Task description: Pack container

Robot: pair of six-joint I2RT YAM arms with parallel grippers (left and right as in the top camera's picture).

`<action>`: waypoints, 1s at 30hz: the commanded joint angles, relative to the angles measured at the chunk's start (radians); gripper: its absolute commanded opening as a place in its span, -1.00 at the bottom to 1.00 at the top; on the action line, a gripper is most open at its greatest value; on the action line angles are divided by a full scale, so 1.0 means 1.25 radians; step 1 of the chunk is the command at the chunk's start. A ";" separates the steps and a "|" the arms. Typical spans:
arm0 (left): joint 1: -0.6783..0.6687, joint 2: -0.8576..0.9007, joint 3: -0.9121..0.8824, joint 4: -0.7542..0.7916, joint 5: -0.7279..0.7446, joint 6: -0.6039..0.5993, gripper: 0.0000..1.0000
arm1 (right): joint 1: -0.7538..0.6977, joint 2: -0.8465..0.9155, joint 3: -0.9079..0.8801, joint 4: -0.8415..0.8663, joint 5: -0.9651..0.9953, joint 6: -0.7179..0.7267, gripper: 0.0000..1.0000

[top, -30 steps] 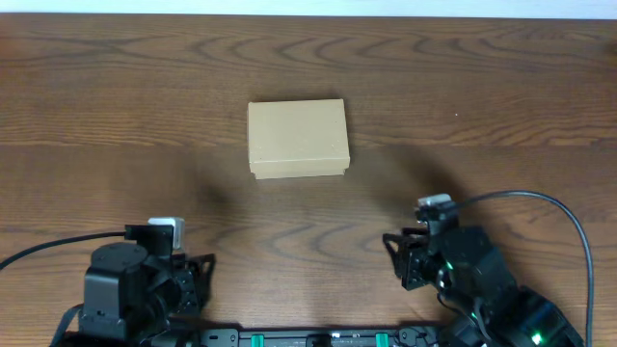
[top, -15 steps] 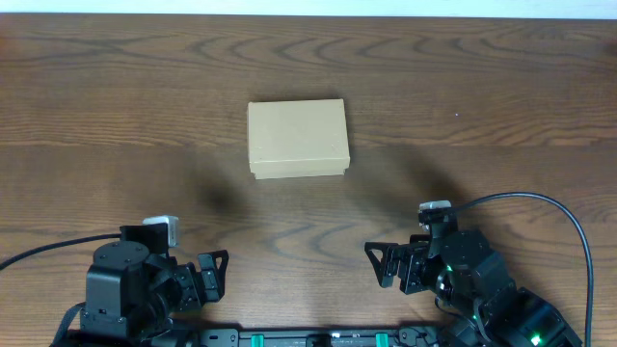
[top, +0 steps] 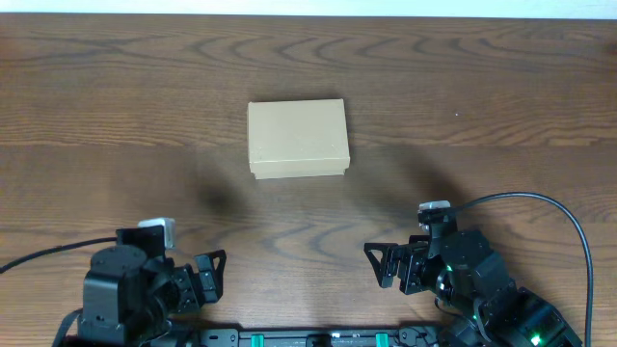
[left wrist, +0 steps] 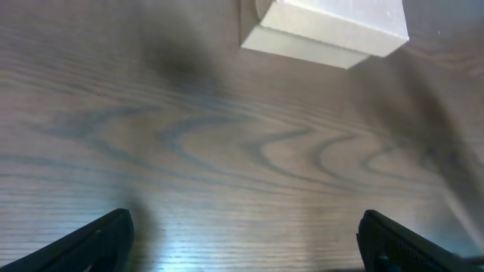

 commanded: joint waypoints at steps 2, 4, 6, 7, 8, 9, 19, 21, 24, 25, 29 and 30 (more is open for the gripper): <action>-0.005 -0.032 -0.018 0.079 -0.027 0.008 0.91 | 0.008 0.002 -0.006 -0.001 -0.003 0.011 0.98; -0.005 -0.065 -0.061 0.191 -0.027 0.038 0.91 | 0.008 0.002 -0.006 -0.001 -0.003 0.011 0.99; -0.005 -0.100 -0.113 0.289 -0.027 0.075 0.90 | 0.008 0.002 -0.006 -0.001 -0.003 0.010 0.98; -0.005 -0.126 -0.151 0.346 -0.027 0.096 0.90 | 0.008 0.002 -0.006 -0.002 -0.003 0.011 0.98; -0.005 -0.150 -0.190 0.396 -0.027 0.114 0.91 | 0.008 0.002 -0.006 -0.001 -0.003 0.010 0.98; -0.005 -0.167 -0.217 0.428 -0.027 0.127 0.90 | 0.008 0.002 -0.006 -0.001 -0.003 0.011 0.99; -0.004 -0.279 -0.462 0.617 -0.030 0.204 0.90 | 0.008 0.002 -0.006 -0.001 -0.003 0.011 0.99; -0.004 -0.292 -0.496 0.620 -0.026 0.204 0.90 | 0.008 0.002 -0.006 -0.001 -0.003 0.011 0.98; -0.004 -0.321 -0.543 0.628 -0.019 0.203 0.91 | 0.008 0.002 -0.006 -0.001 -0.003 0.011 0.99; -0.004 -0.329 -0.554 0.631 -0.017 0.203 0.90 | 0.008 0.002 -0.006 -0.001 -0.003 0.011 0.98; -0.004 -0.360 -0.599 0.637 -0.017 0.200 0.90 | 0.008 0.002 -0.006 -0.001 -0.003 0.011 0.99; -0.005 -0.359 -0.598 0.637 -0.017 0.201 0.90 | 0.008 0.002 -0.006 -0.001 -0.003 0.011 0.98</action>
